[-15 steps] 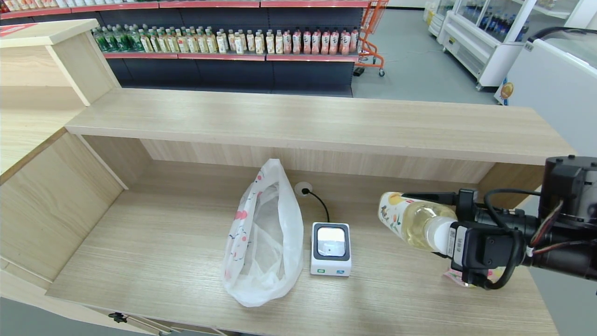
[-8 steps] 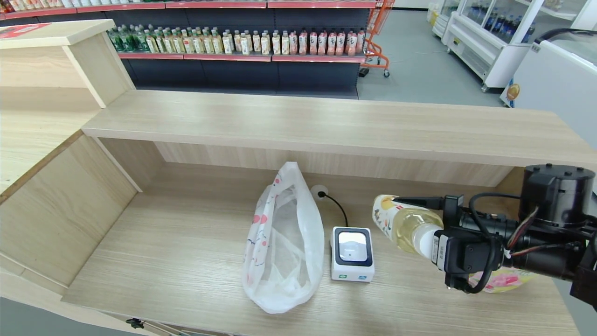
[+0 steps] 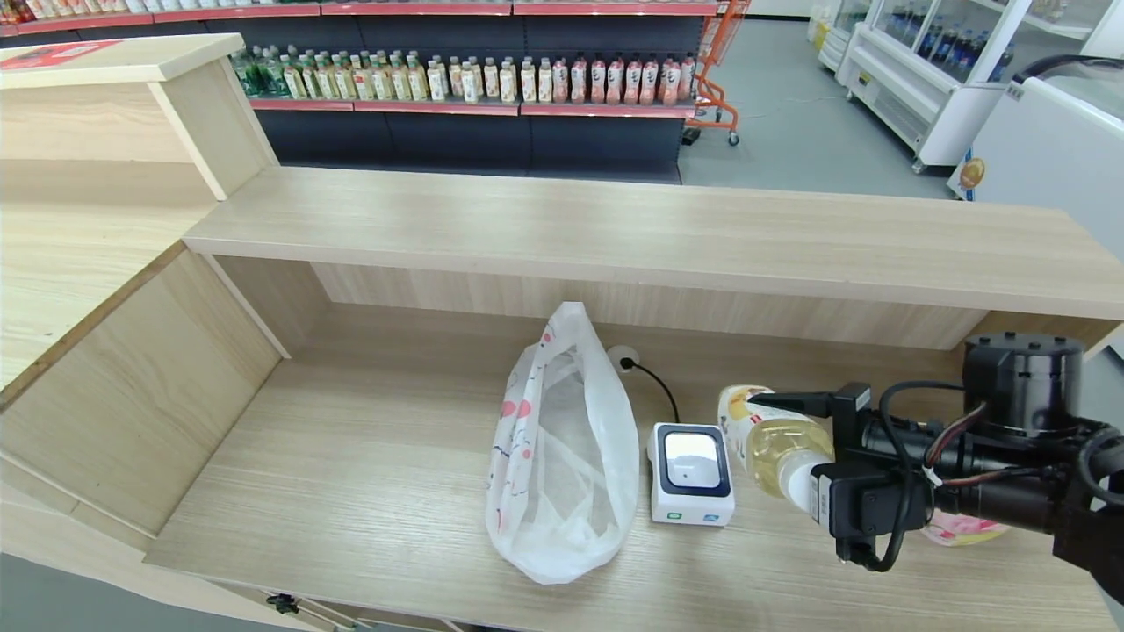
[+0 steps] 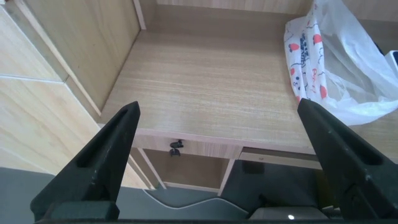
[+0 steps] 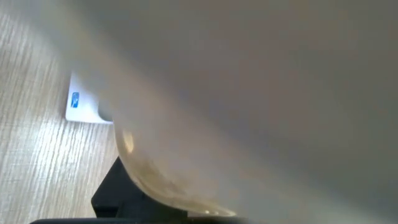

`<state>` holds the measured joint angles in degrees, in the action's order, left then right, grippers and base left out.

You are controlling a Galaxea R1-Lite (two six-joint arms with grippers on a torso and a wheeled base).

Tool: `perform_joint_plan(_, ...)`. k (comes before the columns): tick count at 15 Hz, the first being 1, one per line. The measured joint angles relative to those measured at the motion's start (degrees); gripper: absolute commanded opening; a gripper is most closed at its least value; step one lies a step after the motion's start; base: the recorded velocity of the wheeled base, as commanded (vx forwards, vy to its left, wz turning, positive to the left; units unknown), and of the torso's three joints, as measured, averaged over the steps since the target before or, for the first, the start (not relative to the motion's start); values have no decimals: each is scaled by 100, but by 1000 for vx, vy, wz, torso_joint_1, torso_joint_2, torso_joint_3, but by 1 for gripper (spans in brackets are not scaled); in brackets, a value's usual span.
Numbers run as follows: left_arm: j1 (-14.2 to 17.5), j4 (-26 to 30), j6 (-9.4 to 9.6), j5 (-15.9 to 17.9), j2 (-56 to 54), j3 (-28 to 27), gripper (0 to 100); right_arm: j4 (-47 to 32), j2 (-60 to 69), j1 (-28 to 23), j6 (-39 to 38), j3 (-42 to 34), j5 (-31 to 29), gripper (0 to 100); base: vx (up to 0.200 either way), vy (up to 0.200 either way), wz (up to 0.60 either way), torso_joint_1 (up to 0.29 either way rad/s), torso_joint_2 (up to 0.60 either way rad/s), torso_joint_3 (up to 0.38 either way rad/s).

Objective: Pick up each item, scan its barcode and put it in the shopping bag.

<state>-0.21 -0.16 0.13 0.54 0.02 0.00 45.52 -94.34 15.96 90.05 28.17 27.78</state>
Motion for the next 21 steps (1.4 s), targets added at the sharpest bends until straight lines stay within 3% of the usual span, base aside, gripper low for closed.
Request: perform_joint_plan(21,2,0,5,0,0,0,100,2315,-1954,239,11,-12,87,0,0,0,0,0,0,0)
